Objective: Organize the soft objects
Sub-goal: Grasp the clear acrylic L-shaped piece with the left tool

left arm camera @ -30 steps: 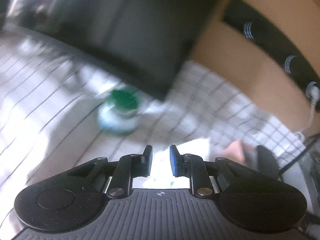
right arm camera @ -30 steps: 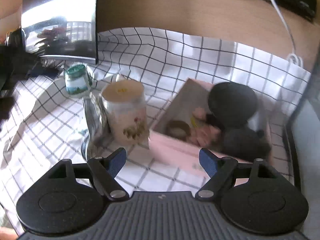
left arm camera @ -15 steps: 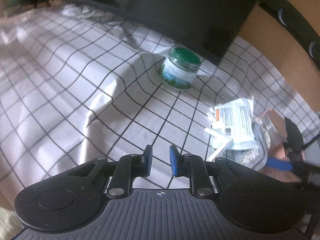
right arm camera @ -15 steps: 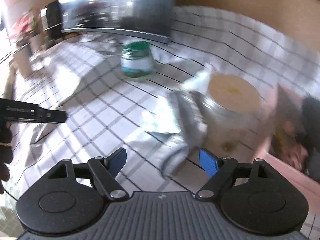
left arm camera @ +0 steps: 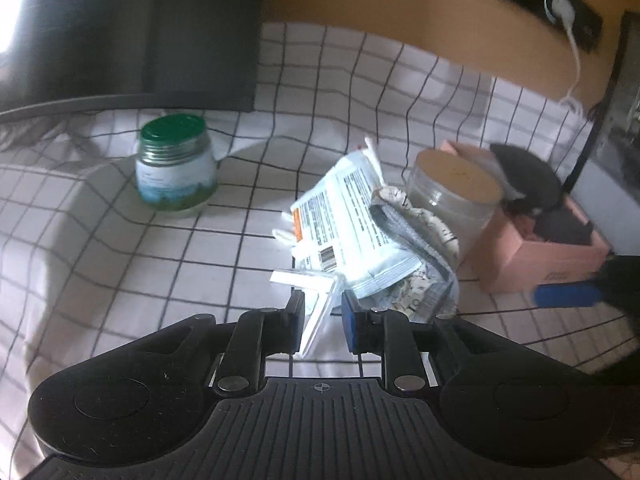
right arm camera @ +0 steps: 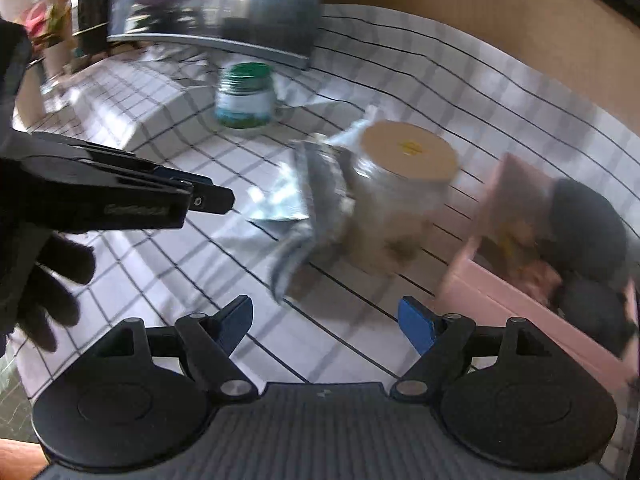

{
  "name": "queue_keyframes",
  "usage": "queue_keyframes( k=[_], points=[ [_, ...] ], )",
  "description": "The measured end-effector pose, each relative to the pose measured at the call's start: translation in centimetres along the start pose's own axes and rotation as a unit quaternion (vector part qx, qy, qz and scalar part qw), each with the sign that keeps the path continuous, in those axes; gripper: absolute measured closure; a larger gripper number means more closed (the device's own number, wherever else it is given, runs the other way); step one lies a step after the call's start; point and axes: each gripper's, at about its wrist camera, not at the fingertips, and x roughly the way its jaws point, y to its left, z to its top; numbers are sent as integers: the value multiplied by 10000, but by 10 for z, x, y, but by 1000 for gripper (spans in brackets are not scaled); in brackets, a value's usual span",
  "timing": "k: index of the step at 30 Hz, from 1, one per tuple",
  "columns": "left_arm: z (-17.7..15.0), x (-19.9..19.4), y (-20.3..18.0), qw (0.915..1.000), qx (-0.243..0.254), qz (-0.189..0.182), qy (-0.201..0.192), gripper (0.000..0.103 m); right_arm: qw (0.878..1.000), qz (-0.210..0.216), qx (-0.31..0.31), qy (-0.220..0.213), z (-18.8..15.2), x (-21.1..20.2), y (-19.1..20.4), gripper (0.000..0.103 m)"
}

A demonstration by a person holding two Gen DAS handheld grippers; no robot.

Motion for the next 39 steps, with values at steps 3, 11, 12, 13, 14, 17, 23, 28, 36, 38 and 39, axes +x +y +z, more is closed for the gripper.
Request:
queue_keyframes(
  k=[3, 11, 12, 13, 14, 17, 23, 28, 36, 38, 39],
  points=[
    [1, 16, -5, 9995, 204, 89, 217, 79, 9998, -80, 192, 40, -10, -6, -12, 22],
    [-1, 40, 3, 9979, 60, -26, 648, 79, 9988, -171, 433, 130, -23, -8, -24, 22],
    [-1, 40, 5, 9980, 22, -60, 625, 80, 9989, -176, 418, 116, -23, -8, -22, 22],
    [-2, 40, 9, 9981, -9, -91, 612, 82, 9990, -178, 396, 100, -22, -8, -21, 22],
    [-3, 38, 12, 9981, -62, -121, 596, 84, 9992, -170, 367, 77, -20, -8, -19, 23],
    [-7, 31, 18, 9980, -299, -138, 543, 87, 9996, -143, 261, 1, -14, -8, -11, 22],
    [-16, 9, 41, 9972, -676, -68, 318, 88, 9995, -45, -120, -283, 12, -10, 8, 22],
    [-24, -13, 71, 9929, -1181, 47, 131, 89, 9981, 477, 107, -384, 79, -15, 5, 23],
    [-38, -45, 120, 9819, -1882, 83, -207, 89, 9967, 82, 415, 697, 207, 69, 3, 23],
    [-45, -52, 133, 9780, -2065, 85, -276, 89, 9944, -262, 375, 957, 216, 98, 7, 23],
    [-48, -55, 139, 9760, -2158, 93, -292, 89, 9932, -388, 346, 1042, 218, 111, 9, 23]
  ],
)
